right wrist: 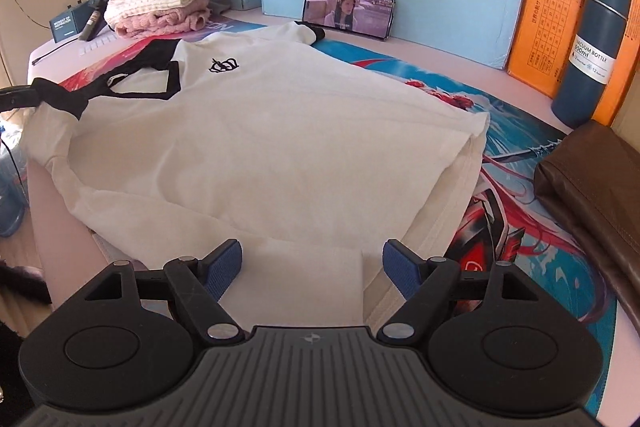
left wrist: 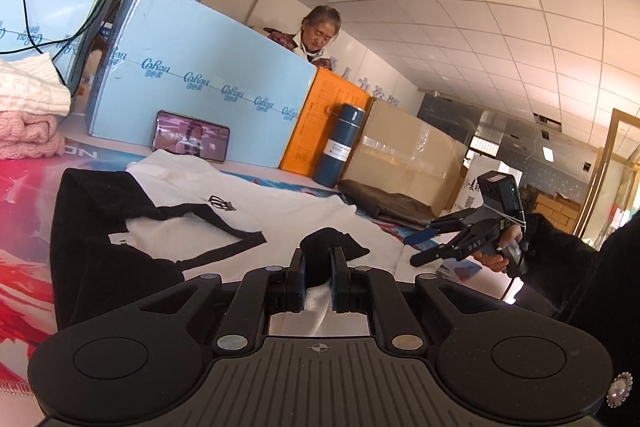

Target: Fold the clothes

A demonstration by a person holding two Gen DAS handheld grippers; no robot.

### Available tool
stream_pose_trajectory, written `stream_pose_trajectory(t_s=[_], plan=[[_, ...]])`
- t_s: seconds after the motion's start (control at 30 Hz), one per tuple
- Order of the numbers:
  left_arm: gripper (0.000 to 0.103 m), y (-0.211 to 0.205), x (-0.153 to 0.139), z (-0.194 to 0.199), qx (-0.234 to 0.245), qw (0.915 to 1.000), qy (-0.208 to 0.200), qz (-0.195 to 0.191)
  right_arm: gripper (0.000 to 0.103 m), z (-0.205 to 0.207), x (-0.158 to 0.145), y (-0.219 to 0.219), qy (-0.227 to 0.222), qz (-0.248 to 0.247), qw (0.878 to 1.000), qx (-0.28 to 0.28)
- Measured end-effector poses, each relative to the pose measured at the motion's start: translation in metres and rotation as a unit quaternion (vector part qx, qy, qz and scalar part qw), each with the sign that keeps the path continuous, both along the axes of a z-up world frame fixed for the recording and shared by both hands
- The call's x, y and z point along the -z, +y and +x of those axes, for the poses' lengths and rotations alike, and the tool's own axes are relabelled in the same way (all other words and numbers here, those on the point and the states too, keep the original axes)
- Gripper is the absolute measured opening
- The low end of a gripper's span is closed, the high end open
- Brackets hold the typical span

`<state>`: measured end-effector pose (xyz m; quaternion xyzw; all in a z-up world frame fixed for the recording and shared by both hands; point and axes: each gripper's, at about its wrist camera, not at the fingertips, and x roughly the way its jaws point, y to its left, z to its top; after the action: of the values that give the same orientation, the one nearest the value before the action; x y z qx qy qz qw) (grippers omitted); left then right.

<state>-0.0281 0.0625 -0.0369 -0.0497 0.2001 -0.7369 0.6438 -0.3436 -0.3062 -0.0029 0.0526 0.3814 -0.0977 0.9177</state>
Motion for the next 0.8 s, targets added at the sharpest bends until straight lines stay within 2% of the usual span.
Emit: stream_pose_trajectory(t_s=[0.2,0.3,0.37,0.4,0.43,0.47,0.57,0.73,0.8], plan=[[0.01,-0.009,0.001,0.0,0.001,1.0,0.002,0.0,0.074,-0.005,0.003,0.001,-0.01,0.002,1.0,0.002],[0.011,-0.009,0.0,-0.001,-0.002,1.0,0.003,-0.007,0.069,-0.002,0.001,0.004,-0.011,-0.007,1.0,-0.002],[0.011,-0.009,0.001,0.0,-0.002,0.9999,0.008,-0.014,0.047,-0.001,0.0,0.011,-0.015,-0.02,1.0,-0.016],[0.01,-0.01,0.001,0.0,-0.001,0.9998,0.01,-0.017,0.04,-0.001,-0.001,0.015,-0.017,-0.023,0.999,-0.023],[0.01,-0.01,0.001,-0.001,0.004,0.9997,0.012,-0.018,0.024,-0.001,-0.002,0.019,-0.017,-0.026,0.999,-0.031],[0.01,-0.01,0.002,-0.002,0.009,0.9997,0.015,-0.02,0.014,-0.002,-0.003,0.025,-0.018,-0.034,0.999,-0.035],[0.01,-0.008,-0.002,-0.006,0.024,0.9993,0.01,-0.027,0.009,-0.016,-0.01,0.035,-0.046,-0.045,0.998,-0.022],[0.01,0.013,-0.016,-0.012,0.065,0.9946,0.021,-0.078,0.009,-0.068,-0.03,0.05,-0.153,-0.03,0.987,0.034],[0.01,0.019,-0.022,-0.016,0.088,0.9922,0.019,-0.086,0.009,-0.083,-0.029,0.058,-0.17,-0.024,0.984,0.05]])
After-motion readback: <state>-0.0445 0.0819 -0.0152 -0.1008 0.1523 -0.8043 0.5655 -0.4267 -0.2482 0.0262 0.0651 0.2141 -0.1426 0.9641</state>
